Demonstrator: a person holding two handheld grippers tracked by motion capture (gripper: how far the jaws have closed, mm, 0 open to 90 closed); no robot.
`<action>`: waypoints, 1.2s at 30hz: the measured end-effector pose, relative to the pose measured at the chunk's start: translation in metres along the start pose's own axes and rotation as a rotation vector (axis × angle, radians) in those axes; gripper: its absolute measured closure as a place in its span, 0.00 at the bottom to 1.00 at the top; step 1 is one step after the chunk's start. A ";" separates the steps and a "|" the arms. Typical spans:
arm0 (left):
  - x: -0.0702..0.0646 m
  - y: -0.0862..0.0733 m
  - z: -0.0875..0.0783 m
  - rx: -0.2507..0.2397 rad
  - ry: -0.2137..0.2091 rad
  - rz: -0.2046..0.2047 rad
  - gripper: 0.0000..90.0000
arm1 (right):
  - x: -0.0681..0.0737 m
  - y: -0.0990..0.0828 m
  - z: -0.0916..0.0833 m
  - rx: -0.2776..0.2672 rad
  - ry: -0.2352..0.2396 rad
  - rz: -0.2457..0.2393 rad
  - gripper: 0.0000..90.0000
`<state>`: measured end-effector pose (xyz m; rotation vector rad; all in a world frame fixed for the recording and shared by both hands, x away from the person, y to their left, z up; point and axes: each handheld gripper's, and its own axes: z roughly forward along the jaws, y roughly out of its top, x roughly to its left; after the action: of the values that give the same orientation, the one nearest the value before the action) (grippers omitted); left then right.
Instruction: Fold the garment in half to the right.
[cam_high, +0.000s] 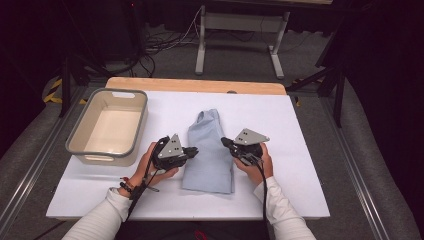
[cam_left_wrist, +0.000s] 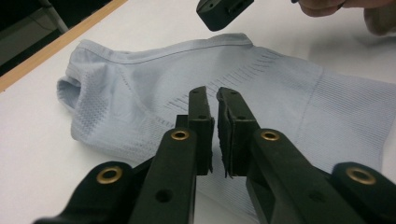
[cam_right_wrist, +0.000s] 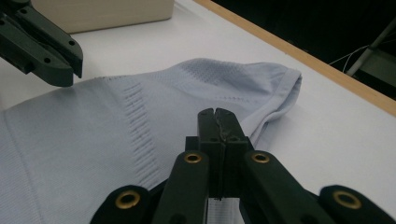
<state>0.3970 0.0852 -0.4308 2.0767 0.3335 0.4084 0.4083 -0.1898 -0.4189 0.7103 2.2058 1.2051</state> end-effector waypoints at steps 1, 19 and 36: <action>-0.001 -0.001 0.002 0.013 0.005 0.006 0.96 | 0.001 -0.002 0.000 0.002 -0.001 0.006 1.00; -0.008 -0.017 0.026 0.123 -0.037 0.000 1.00 | 0.008 -0.033 0.009 0.125 -0.001 -0.010 1.00; -0.003 -0.006 0.011 0.041 -0.028 -0.021 0.97 | 0.006 -0.026 -0.016 0.078 -0.088 -0.046 1.00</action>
<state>0.3983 0.0782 -0.4418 2.1150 0.3498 0.3622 0.3883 -0.2072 -0.4356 0.7257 2.1938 1.0508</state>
